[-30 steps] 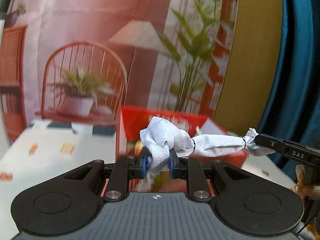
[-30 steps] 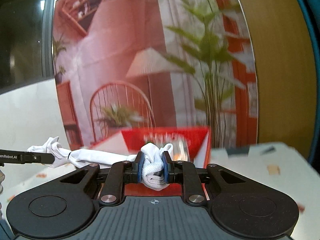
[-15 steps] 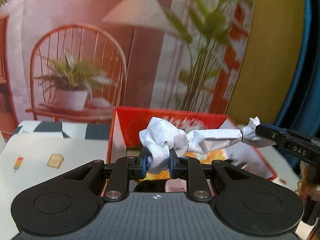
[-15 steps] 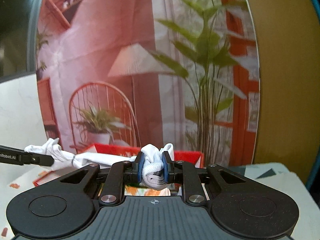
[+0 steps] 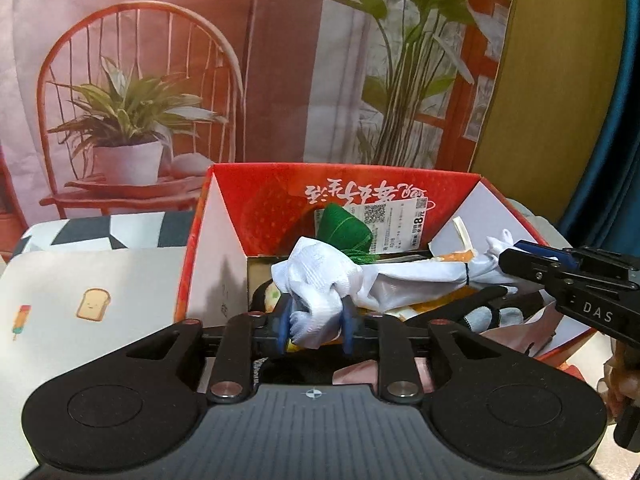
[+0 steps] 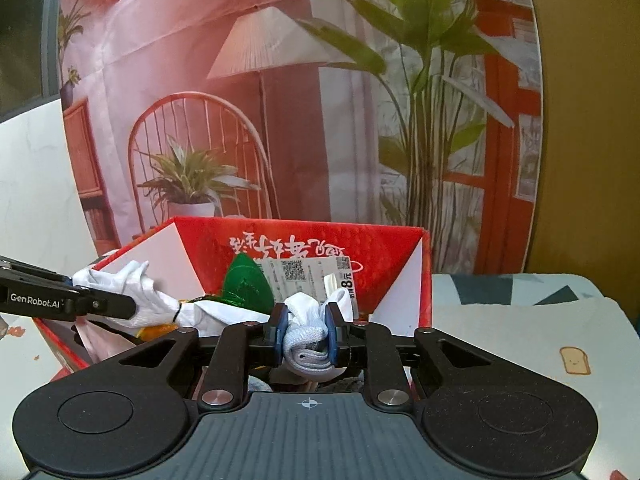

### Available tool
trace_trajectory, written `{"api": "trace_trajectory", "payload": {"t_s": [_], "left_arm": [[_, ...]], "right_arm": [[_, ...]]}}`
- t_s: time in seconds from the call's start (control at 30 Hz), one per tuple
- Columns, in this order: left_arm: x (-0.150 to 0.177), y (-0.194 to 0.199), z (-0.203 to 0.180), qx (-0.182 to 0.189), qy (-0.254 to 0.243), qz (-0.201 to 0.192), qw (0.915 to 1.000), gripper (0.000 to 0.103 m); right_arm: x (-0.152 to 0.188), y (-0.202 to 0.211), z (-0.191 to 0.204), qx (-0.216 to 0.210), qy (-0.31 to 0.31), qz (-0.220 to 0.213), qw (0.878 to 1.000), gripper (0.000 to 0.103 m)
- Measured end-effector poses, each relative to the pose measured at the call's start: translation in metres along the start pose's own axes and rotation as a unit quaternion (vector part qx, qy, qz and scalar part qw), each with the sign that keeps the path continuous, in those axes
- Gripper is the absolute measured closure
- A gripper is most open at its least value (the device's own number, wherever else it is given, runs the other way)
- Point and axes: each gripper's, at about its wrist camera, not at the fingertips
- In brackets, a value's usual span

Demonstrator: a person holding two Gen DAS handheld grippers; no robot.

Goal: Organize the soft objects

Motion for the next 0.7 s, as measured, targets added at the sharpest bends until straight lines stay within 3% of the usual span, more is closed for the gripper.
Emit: {"api": "trace_trajectory", "payload": {"t_s": [0.07,0.17,0.23,0.37,0.43,0.5,0.7], "left_arm": [[0.0,0.006,-0.002,0.001,-0.002,-0.008,1.0,0.031],[-0.002,0.017,-0.009,0.004,-0.009,-0.027,0.9996,0.012],[-0.002,0.022,-0.015,-0.001,-0.018,-0.031,0.9994,0.006],[0.0,0.029,-0.024,-0.011,-0.03,-0.034,0.9989,0.0],[0.003,0.032,-0.026,-0.018,-0.031,-0.036,0.9987,0.0],[0.005,0.034,-0.026,-0.024,-0.029,-0.037,0.9986,0.0],[0.014,0.036,-0.024,-0.06,-0.016,-0.032,0.9976,0.0]], "right_arm": [[0.0,0.002,-0.001,0.002,0.003,-0.006,1.0,0.074],[-0.001,0.01,-0.003,0.001,0.002,-0.015,1.0,0.067],[-0.002,0.014,-0.004,0.003,0.002,-0.017,1.0,0.051],[-0.002,0.027,-0.004,0.008,-0.002,-0.022,1.0,0.029],[-0.002,0.032,-0.003,0.01,-0.001,-0.022,1.0,0.012],[-0.001,0.037,-0.002,0.015,0.002,-0.025,1.0,0.003],[0.001,0.045,0.003,0.03,0.011,-0.014,0.999,0.0]]}}
Point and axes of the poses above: each gripper's, at about its wrist camera, not at the fingertips, and y roughly against the way its jaws point, z to its left, x to its underside, and after that the axes turned 15 degrees about x, right-handed
